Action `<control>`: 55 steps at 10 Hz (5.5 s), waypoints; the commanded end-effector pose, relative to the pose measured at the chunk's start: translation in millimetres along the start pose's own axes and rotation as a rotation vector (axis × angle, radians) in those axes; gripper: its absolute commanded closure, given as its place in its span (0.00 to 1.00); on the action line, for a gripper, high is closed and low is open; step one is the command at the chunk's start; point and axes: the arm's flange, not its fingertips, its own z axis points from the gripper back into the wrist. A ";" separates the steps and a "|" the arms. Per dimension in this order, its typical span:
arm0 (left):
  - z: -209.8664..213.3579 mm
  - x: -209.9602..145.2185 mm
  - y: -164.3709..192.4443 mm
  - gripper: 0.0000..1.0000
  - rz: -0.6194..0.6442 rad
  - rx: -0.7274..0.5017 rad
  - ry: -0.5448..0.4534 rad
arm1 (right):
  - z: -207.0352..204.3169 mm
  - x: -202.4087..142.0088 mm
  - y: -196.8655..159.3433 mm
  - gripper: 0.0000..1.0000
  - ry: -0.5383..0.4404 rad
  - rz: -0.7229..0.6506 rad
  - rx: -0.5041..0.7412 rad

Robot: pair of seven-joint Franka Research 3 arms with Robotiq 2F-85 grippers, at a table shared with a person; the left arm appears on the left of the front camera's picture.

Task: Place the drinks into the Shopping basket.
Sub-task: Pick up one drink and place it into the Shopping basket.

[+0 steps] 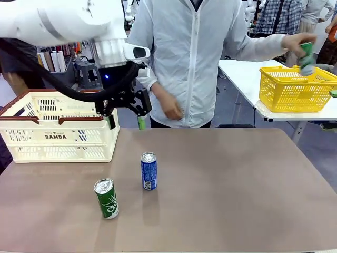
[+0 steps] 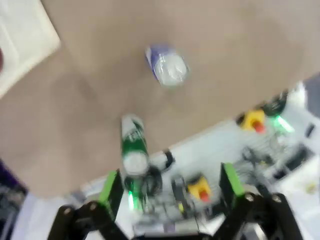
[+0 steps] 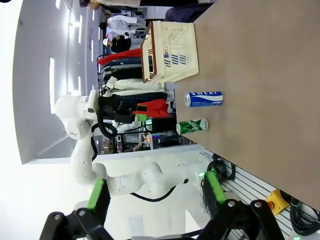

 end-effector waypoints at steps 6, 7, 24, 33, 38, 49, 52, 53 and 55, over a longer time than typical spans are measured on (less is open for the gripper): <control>-11.6 -1.5 -6.8 0.00 0.150 -0.076 0.023 | 2.1 -1.4 4.1 0.00 0.006 -0.017 -0.008; -22.1 2.9 -13.7 0.00 0.267 -0.073 0.013 | 2.1 -1.4 4.1 0.00 0.006 -0.017 -0.008; 2.5 -239.2 377.4 0.00 0.405 -0.941 -0.109 | 2.1 -1.4 4.1 0.00 0.006 -0.017 -0.008; 61.0 -28.6 117.5 0.00 0.529 -0.250 0.057 | 2.1 -1.4 4.1 0.00 0.006 -0.017 -0.008; 65.6 -36.8 129.1 0.00 0.581 -0.181 0.028 | 2.1 -1.4 4.1 0.00 0.006 -0.017 -0.008; -70.9 38.8 -19.6 0.00 0.645 0.016 -0.073 | 2.1 -1.4 4.1 0.00 0.006 -0.017 -0.008; -115.2 43.3 -32.4 0.00 0.621 0.105 -0.158 | 2.1 -1.4 4.1 0.00 0.006 -0.017 -0.008; -121.8 42.5 -31.0 0.00 0.620 0.136 -0.179 | 2.1 -1.4 4.1 0.00 0.006 -0.017 -0.008; -132.1 43.2 -25.2 0.00 0.601 0.117 -0.132 | 2.1 -1.4 4.1 0.00 0.006 -0.017 -0.008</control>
